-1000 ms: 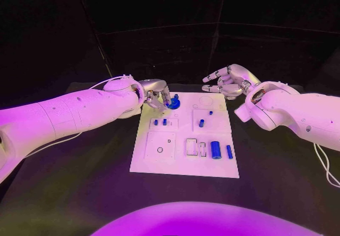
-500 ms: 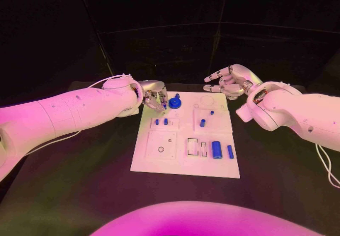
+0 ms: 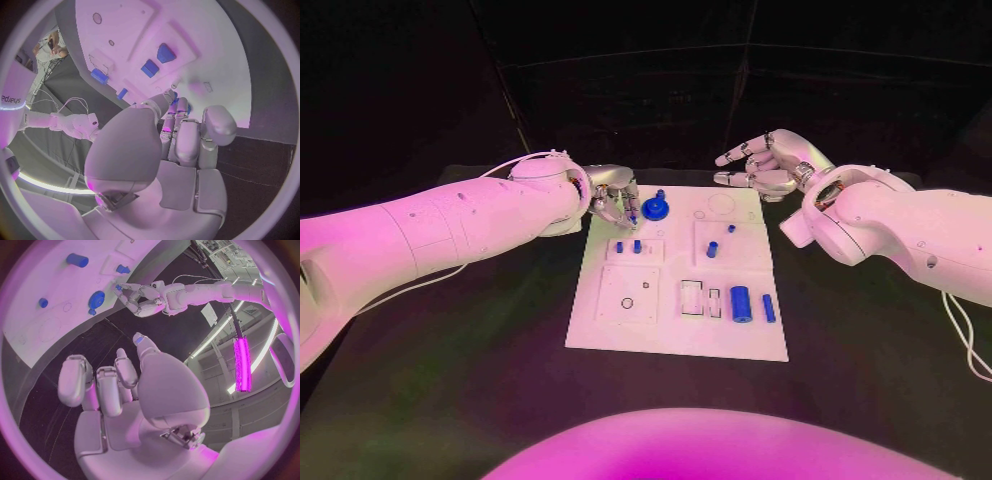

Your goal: Assemble the parts on the task board

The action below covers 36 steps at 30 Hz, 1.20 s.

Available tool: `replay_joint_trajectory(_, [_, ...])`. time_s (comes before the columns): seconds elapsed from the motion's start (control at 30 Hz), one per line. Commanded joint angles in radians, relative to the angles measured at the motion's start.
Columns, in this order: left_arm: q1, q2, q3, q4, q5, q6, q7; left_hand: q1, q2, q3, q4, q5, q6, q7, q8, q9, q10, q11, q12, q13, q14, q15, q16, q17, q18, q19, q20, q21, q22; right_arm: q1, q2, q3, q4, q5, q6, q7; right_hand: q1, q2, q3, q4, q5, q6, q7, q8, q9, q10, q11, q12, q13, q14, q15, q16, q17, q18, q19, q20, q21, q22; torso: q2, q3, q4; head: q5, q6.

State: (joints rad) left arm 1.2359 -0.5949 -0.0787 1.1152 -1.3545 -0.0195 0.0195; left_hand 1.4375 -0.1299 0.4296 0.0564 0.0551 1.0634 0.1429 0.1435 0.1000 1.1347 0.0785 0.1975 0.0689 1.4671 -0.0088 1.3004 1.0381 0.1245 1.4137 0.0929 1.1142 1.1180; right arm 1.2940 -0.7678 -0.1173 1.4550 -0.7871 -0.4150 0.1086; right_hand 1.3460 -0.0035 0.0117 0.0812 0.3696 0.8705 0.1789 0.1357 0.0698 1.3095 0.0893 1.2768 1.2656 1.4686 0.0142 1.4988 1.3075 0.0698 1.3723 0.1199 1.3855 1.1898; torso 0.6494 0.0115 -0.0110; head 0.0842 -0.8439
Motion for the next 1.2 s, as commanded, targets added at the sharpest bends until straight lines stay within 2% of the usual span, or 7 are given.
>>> replay_joint_trajectory(0.03, [0.001, 0.004, 0.0, -0.001, 0.004, 0.031, -0.005, -0.005, -0.007, 0.007, -0.002, -0.001, 0.005, -0.002, -0.005, -0.001, 0.006, -0.001, -0.008, 0.002, 0.013, -0.001, 0.005, -0.001, -0.019, 0.005, -0.002, 0.005, 0.001, 0.002, 0.0, 0.001, 0.002, -0.003, 0.004, 0.005, 0.0, 0.002, 0.0, 0.004, 0.006, -0.003, -0.005, 0.006, -0.001, 0.005, -0.004, 0.004, 0.001, 0.07, -0.007, -0.004, 0.13, 0.008, 0.003, -0.007, -0.007, 0.0, 0.001, 0.0001, -0.0004, -0.001, -0.002])
replay_joint_trajectory(1.2, [-0.001, 0.021, -0.001, -0.019, -0.001, 0.073, -0.027, -0.009, -0.008, 0.009, -0.002, -0.001, 0.011, -0.004, -0.006, -0.001, 0.014, -0.003, -0.01, 0.003, 0.012, -0.002, 0.004, -0.004, -0.018, 0.003, -0.003, 0.003, 0.0, 0.002, 0.002, 0.001, 0.001, -0.003, 0.005, 0.005, 0.0, 0.002, 0.0, 0.004, 0.006, -0.003, -0.005, 0.006, -0.001, 0.005, -0.004, 0.004, 0.001, 0.07, -0.007, -0.004, 0.13, 0.008, 0.003, -0.007, -0.007, 0.0, 0.0, -0.0004, 0.0004, 0.0, -0.007])
